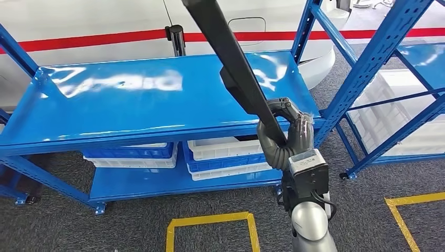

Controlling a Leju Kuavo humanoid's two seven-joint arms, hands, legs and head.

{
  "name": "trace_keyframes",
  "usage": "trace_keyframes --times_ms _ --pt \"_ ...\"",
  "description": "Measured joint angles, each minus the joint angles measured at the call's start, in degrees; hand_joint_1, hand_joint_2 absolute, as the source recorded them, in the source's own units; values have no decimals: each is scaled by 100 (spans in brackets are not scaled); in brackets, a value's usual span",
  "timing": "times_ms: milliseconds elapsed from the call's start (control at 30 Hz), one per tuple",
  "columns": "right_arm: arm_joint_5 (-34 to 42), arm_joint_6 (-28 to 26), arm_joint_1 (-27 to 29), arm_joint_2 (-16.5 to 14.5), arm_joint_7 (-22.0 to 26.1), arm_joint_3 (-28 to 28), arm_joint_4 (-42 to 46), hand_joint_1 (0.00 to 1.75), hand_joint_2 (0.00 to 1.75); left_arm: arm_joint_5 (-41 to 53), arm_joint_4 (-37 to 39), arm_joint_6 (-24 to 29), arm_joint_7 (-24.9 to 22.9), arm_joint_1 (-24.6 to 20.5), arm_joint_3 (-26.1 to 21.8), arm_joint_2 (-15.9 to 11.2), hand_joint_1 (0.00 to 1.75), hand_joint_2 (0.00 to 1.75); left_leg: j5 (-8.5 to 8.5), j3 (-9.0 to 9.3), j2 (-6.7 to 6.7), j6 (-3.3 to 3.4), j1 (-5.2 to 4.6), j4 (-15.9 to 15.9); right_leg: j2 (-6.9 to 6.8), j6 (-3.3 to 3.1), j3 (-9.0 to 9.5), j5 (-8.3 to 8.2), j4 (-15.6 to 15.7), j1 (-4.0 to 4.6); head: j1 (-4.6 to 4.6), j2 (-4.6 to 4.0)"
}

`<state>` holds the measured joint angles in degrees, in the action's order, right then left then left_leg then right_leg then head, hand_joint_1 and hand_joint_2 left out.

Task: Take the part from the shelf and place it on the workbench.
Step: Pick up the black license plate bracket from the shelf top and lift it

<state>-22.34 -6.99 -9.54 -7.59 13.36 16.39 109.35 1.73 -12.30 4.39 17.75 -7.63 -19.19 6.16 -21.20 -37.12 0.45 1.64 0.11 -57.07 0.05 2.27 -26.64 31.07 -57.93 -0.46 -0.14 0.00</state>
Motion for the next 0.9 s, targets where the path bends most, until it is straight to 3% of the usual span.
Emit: trace_keyframes --times_ms 33,100,133,200,267,300,333,367,400,433,500,533,600,633,700,767,800,833,867,900 --pt "-2 0 3 0 3 -4 9 175 175 0 -1 0 3 1 0 -1 0 175 44 -27 0 -29 -9 -15 7 -37 83 32 164 18 0 0" --pt "-4 0 11 2 13 -18 13 175 175 -4 1 2 7 6 -6 -7 0 175 105 -65 -15 -81 12 -34 2 -118 9 2 183 -12 1 0" --pt "-4 0 15 2 19 -24 13 175 175 -13 2 4 8 12 -14 -13 0 175 21 -104 -33 -112 25 -92 -6 -166 -33 -44 173 -34 -3 0" --pt "-3 0 18 -1 37 -27 10 175 175 -37 3 10 18 32 -43 -24 0 175 -471 -239 -63 -178 55 -481 -28 -271 -150 -171 174 -76 -35 -1" --pt "13 4 17 -3 77 -23 -3 175 175 -79 3 12 43 55 -97 -25 0 175 -1062 -381 -63 -230 71 -1176 -34 -319 -289 -302 169 -49 -67 -1" --pt "27 8 16 -2 101 -20 -18 175 175 -110 3 13 62 65 -129 -28 0 175 -1160 -410 -62 -243 79 -1487 -34 -319 -366 -368 162 -37 -69 -1" --pt "48 16 14 -2 127 -15 -41 175 175 -146 2 13 85 72 -163 -33 0 175 -1109 -372 -62 -248 85 -1662 -35 -311 -451 -431 149 -28 -69 -1" --pt "71 27 14 -2 154 -9 -71 175 175 -183 2 13 112 81 -200 -39 0 175 -952 -240 -62 -244 92 -1646 -36 -298 -539 -487 131 -25 -70 -1" --pt "95 39 13 -2 180 -2 -103 175 175 -218 2 14 137 89 -238 -45 0 175 -776 -7 -63 -235 99 -1429 -35 -278 -617 -532 109 -25 -71 -1" --pt "117 52 10 -2 207 7 -136 175 175 -249 2 14 160 95 -278 -52 0 175 -709 292 -66 -221 102 -1049 -35 -257 -678 -570 85 -22 -72 -1" --pt "148 69 -7 -1 242 20 -191 175 175 -289 1 15 192 102 -350 -66 0 175 -790 808 -79 -177 85 -295 -41 -192 -742 -634 55 -6 -67 -1" --pt "160 73 -21 0 255 26 -215 175 175 -303 1 14 203 105 -382 -73 0 175 -869 925 -85 -153 63 -82 -48 -153 -761 -675 53 -4 -67 -1" --pt "187 77 -44 3 281 36 -261 175 175 -326 2 14 216 126 -427 -84 0 175 -847 917 -80 -65 32 27 -63 -70 -795 -751 61 -8 -63 -1" --pt "204 78 -52 6 295 40 -286 175 175 -334 2 13 223 140 -446 -86 0 175 -790 871 -65 -6 27 50 -60 -53 -842 -714 18 -10 -66 -1" --pt "239 79 -64 17 312 48 -341 175 175 -340 2 5 245 160 -493 -93 0 175 -637 736 -33 119 30 90 -47 -101 -1015 -356 -330 -5 -49 -1" --pt "272 79 -74 30 316 52 -397 175 175 -343 2 -4 266 171 -540 -107 0 175 -490 559 -21 172 9 85 -37 -175 -1232 158 -1045 -11 -33 -1" --pt "283 79 -75 38 316 52 -423 175 175 -344 2 -6 273 179 -553 -114 0 175 -415 460 -19 176 -2 82 -35 -167 -1288 293 -1387 -12 -33 -1" --pt "289 79 -76 46 316 52 -448 175 175 -344 2 -8 277 187 -563 -118 0 175 -341 358 -17 176 -9 76 -34 -128 -1274 306 -1606 -12 -32 0" --pt "291 79 -78 53 316 52 -468 175 175 -342 2 -10 280 194 -569 -120 0 175 -267 260 -17 168 -13 72 -34 -72 -1168 210 -1633 -11 -31 0" --pt "293 79 -82 58 315 52 -485 175 175 -339 2 -12 282 198 -574 -121 0 175 -195 168 -17 156 -17 66 -34 -22 -966 70 -1466 -10 -31 0"
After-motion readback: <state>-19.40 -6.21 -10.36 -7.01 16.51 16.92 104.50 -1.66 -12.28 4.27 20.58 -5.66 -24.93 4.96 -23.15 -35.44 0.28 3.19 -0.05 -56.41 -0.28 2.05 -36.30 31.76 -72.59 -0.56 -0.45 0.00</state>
